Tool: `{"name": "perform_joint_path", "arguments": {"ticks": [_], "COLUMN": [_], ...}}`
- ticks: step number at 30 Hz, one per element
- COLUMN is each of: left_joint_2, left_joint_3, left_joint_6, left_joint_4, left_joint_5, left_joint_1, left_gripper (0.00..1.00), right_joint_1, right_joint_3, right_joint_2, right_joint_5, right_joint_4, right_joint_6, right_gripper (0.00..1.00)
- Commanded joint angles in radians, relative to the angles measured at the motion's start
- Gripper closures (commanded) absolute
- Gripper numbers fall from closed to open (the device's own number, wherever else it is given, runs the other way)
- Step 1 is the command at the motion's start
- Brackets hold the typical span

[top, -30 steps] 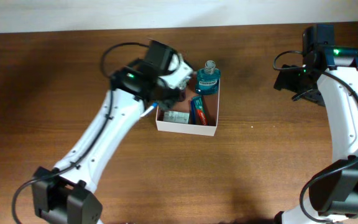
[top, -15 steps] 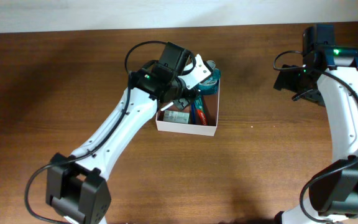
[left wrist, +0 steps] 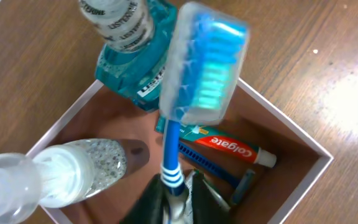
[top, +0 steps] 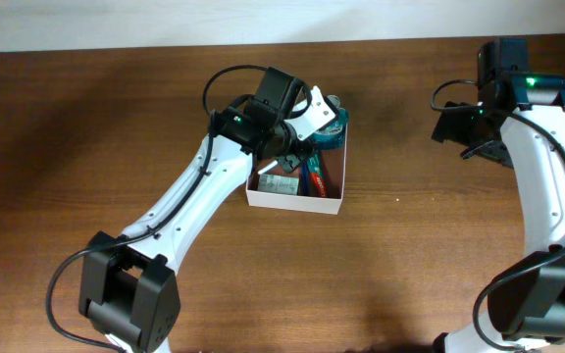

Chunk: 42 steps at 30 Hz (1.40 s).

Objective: Pack container
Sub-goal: 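Carry the toothbrush over the box and lower it inside, then open the left gripper and raise it away from the box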

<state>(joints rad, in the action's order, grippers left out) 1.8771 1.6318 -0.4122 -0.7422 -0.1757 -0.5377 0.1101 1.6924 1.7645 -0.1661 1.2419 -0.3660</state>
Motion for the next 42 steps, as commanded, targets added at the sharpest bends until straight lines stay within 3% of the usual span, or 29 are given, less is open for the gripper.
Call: {"name": "perform_joint_path", "arguments": {"ticks": [1, 3, 8, 12, 17, 22, 25, 27, 42], "left_joint_2": [0.012, 0.012, 0.008, -0.041, -0.113, -0.156, -0.16, -0.16, -0.159], "left_joint_3": [-0.006, -0.006, 0.002, 0.09, 0.244, 0.304, 0.303, 0.303, 0.302], "left_joint_6": [-0.012, -0.012, -0.002, 0.103, 0.27, 0.333, 0.402, 0.402, 0.401], "left_joint_4": [-0.002, 0.0, -0.001, -0.01, -0.025, -0.021, -0.03, -0.034, -0.108], "left_joint_5": [-0.031, -0.031, -0.031, -0.013, 0.269, 0.341, 0.34, 0.33, 0.33], "left_joint_1": [0.001, 0.001, 0.002, 0.027, 0.161, 0.367, 0.485, 0.547, 0.598], "left_gripper": [0.46, 0.38, 0.37, 0.37, 0.28, 0.26, 0.18, 0.01, 0.01], "right_joint_1": [0.002, 0.002, 0.002, 0.002, 0.002, 0.002, 0.002, 0.002, 0.002], "right_joint_3": [0.013, 0.013, 0.013, 0.013, 0.013, 0.013, 0.013, 0.013, 0.013], "right_joint_2": [-0.008, -0.008, -0.008, -0.008, -0.008, -0.008, -0.008, -0.008, -0.008], "right_joint_5": [-0.002, -0.002, -0.002, -0.002, -0.002, -0.002, -0.002, -0.002, -0.002], "right_joint_4": [0.0, 0.0, 0.0, 0.0, 0.0, 0.0, 0.0, 0.0, 0.0], "right_joint_6": [-0.002, -0.002, -0.002, -0.002, -0.002, -0.002, -0.002, -0.002, -0.002], "right_gripper": [0.01, 0.01, 0.01, 0.01, 0.01, 0.01, 0.01, 0.01, 0.02]}}
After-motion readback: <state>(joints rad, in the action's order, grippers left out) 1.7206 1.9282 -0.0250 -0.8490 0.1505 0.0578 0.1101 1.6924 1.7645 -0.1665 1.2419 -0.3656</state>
